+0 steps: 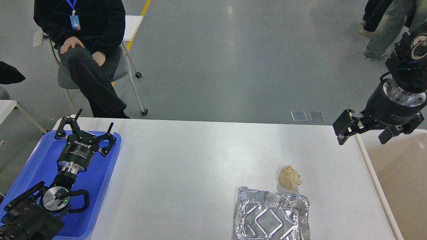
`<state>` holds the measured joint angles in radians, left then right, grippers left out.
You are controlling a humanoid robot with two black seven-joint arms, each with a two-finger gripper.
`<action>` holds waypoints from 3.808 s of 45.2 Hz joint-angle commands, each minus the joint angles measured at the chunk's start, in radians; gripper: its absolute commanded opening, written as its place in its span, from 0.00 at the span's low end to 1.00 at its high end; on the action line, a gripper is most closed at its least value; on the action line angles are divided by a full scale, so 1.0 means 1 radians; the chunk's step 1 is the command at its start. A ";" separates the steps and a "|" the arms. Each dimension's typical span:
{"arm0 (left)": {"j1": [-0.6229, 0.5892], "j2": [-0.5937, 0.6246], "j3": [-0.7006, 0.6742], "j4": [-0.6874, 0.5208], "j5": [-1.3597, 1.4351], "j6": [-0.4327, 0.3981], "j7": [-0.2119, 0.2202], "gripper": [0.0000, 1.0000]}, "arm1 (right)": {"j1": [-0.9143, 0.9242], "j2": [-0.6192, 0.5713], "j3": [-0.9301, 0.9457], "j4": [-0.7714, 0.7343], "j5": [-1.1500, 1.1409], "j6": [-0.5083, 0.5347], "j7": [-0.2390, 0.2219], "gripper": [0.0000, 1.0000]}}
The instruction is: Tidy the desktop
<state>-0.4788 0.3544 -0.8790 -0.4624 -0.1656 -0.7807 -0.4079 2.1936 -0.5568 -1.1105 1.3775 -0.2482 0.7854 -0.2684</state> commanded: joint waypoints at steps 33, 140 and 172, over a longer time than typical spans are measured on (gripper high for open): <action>0.000 0.000 0.000 -0.001 0.000 0.000 0.001 0.99 | 0.037 -0.005 -0.006 0.000 0.001 0.000 0.000 1.00; 0.002 0.002 0.000 0.001 -0.002 0.001 -0.002 0.99 | -0.936 -0.071 0.569 0.061 -0.252 -0.546 -0.041 0.96; 0.002 0.002 0.000 0.001 0.000 0.001 -0.002 0.99 | -1.080 -0.026 0.610 -0.060 -0.256 -0.551 -0.041 0.96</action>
<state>-0.4771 0.3559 -0.8798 -0.4617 -0.1662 -0.7792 -0.4096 1.1638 -0.6015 -0.5120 1.3454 -0.5021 0.2404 -0.3098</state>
